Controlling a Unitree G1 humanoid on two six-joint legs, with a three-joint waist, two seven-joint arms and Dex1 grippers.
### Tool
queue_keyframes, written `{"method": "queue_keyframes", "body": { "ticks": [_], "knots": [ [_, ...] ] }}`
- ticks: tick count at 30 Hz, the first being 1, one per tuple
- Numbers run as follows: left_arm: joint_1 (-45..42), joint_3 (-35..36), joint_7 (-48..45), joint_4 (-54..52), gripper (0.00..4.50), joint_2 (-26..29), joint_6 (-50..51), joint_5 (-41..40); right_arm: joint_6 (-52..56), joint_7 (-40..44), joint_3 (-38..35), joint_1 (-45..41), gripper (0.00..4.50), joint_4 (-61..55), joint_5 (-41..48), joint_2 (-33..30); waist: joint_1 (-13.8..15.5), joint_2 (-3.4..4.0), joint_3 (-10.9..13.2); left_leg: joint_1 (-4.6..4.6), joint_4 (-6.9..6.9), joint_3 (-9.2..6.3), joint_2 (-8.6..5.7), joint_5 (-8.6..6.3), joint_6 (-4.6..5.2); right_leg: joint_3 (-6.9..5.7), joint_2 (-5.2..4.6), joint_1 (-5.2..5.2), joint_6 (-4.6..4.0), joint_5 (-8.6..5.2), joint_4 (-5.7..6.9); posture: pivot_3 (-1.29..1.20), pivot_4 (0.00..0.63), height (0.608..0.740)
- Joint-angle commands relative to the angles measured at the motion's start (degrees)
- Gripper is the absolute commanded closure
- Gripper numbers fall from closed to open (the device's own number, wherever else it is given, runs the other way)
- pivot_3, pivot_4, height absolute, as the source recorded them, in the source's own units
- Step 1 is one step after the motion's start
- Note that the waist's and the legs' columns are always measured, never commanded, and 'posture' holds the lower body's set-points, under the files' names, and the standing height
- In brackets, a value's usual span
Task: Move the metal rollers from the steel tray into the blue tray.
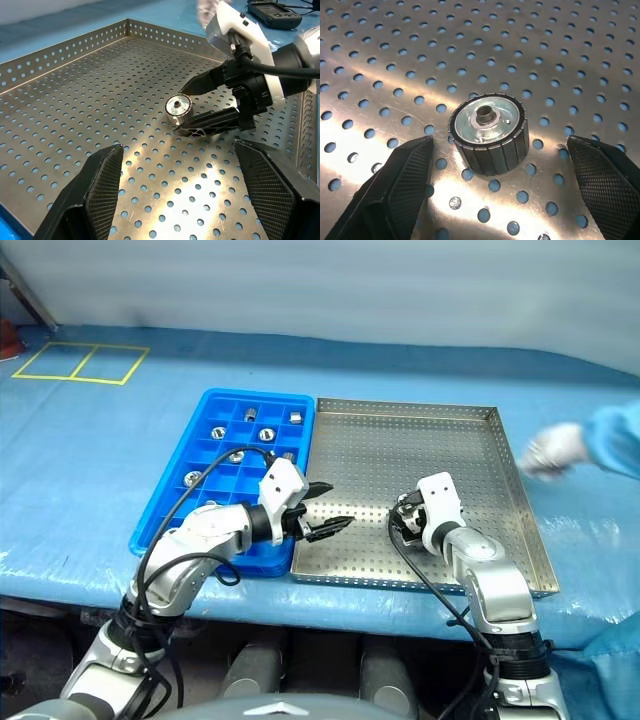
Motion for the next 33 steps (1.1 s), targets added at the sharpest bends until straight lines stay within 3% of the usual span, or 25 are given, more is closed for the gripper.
{"method": "queue_keyframes", "body": {
  "ticks": [1, 3, 6, 7, 11, 23, 33],
  "knots": [
    [0.5, 0.7, 0.6, -2.5, 0.61, 0.3, -0.1, 0.3, -2.3, -1.3, -1.8, -1.7, 0.20, 1.4, -0.5, 0.7, 0.1, 0.00, 0.0, 0.01, 0.00, 0.00, 0.00, 0.00, 0.00, 0.00, 0.00, 0.01, 0.00, 0.00, 0.00, 0.22, 0.150, 0.740],
    [0.9, 0.8, 0.8, -2.8, 0.61, 0.4, 0.0, 0.3, -2.8, -1.2, -1.7, -1.9, 0.60, 1.8, -0.6, 0.7, 0.2, 0.00, 0.0, 0.01, 0.00, -0.01, 0.00, 0.00, 0.00, 0.00, 0.01, 0.00, 0.00, 0.00, 0.01, 0.23, 0.150, 0.740],
    [1.4, 0.9, 1.2, -3.1, 0.61, 0.5, 0.1, 0.1, -3.2, -0.4, -1.4, -2.1, 1.54, 1.7, -0.4, 0.6, 0.3, 0.00, 0.0, -0.01, 0.00, -0.01, 0.00, 0.00, 0.00, 0.00, 0.00, 0.01, 0.00, 0.00, 0.01, 0.23, 0.150, 0.740],
    [1.5, 0.9, 1.3, -3.1, 0.61, 0.5, 0.0, 0.1, -3.2, -0.4, -1.4, -2.3, 1.54, 2.0, -0.3, 0.7, 0.3, 0.00, 0.0, -0.01, 0.00, -0.01, -0.01, 0.00, 0.00, 0.01, 0.00, 0.01, 0.00, 0.00, 0.01, 0.23, 0.150, 0.740],
    [1.7, 1.0, 1.7, -3.2, 0.61, 0.6, 0.0, 0.1, -3.1, -0.7, -1.6, -2.4, 2.57, 2.0, -0.4, 0.9, 0.3, 0.00, 0.0, 0.02, 0.01, -0.01, -0.01, 0.00, 0.00, 0.01, 0.00, 0.02, 0.02, 0.01, 0.02, 0.24, 0.150, 0.740],
    [3.3, 2.3, 2.7, -4.5, 0.61, 1.2, 0.7, -0.5, -3.0, 1.2, -0.5, -2.3, 2.64, -1.0, 0.5, 0.7, 0.3, 0.00, 0.0, 0.03, 0.00, -0.01, -0.01, 0.00, 0.01, 0.01, 0.00, 0.02, 0.01, 0.01, 0.03, 0.24, 0.150, 0.740],
    [8.5, 8.1, 5.7, -9.2, 0.61, 3.0, 2.9, -1.1, -3.1, 7.4, 3.5, -4.0, 2.64, -8.1, 3.4, -0.1, 0.4, 0.01, 0.0, 0.04, 0.01, -0.01, 0.00, 0.00, 0.00, 0.02, 0.00, 0.03, 0.01, 0.01, 0.04, 0.26, 0.150, 0.740]
  ]
}}
